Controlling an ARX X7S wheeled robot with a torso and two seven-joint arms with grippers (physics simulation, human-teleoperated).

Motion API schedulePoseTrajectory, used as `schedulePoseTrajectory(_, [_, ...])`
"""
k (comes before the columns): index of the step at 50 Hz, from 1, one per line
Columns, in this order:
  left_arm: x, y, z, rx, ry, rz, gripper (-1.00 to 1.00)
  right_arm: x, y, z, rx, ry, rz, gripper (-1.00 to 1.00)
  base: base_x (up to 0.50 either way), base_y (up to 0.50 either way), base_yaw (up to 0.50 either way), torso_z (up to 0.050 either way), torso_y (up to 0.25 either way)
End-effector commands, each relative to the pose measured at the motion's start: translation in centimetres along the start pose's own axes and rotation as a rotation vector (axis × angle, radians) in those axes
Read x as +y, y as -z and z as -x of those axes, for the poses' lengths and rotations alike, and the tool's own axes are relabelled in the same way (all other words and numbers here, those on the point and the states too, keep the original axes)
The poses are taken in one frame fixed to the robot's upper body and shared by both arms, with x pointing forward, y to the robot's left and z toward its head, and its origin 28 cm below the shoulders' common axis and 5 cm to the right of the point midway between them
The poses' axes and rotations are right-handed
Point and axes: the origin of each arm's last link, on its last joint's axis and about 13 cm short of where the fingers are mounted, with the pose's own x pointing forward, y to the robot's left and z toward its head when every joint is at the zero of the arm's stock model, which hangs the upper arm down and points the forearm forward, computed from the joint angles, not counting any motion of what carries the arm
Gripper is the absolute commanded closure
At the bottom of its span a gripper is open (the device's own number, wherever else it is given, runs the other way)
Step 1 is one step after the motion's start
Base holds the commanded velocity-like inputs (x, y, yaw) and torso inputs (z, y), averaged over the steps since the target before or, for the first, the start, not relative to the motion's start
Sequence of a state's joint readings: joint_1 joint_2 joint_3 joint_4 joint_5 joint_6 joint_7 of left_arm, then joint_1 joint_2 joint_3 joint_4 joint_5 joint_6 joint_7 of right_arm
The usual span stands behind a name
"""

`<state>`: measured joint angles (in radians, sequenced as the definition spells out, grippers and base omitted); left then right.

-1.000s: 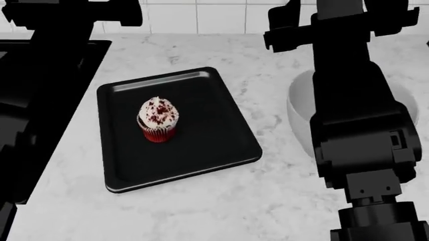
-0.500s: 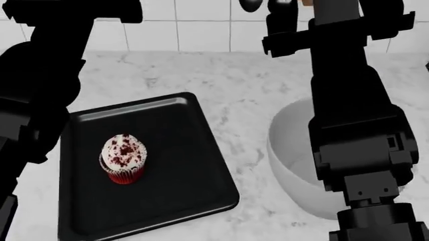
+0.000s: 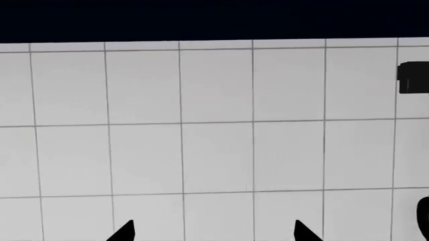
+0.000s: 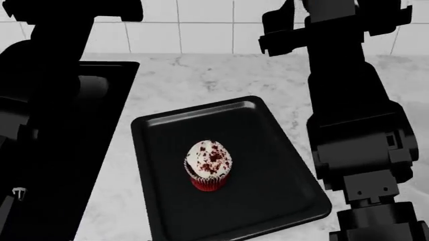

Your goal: Move the fresh-baked cupcake off the tray onto the counter, and place the bowl used for mixing into the sink.

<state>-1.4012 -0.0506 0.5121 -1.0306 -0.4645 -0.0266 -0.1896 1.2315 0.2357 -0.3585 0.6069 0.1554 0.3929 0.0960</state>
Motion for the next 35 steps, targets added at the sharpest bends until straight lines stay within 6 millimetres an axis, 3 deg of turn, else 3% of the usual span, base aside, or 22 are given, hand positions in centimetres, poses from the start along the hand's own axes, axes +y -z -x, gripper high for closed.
schedulePoseTrajectory(1, [-0.03, -0.14, -0.11, -0.003, 0.001, 0.0, -1.0, -0.02, 0.21, -0.07, 0.002, 0.003, 0.004, -1.0, 0.0, 0.41, 0.0, 0.0, 0.0])
schedulePoseTrajectory(35, [-0.3, -0.21, -0.05, -0.002, 0.015, 0.003, -1.0, -0.34, 0.36, 0.26, -0.005, 0.019, -0.007, -1.0, 0.01, 0.03, 0.0, 0.0, 0.0])
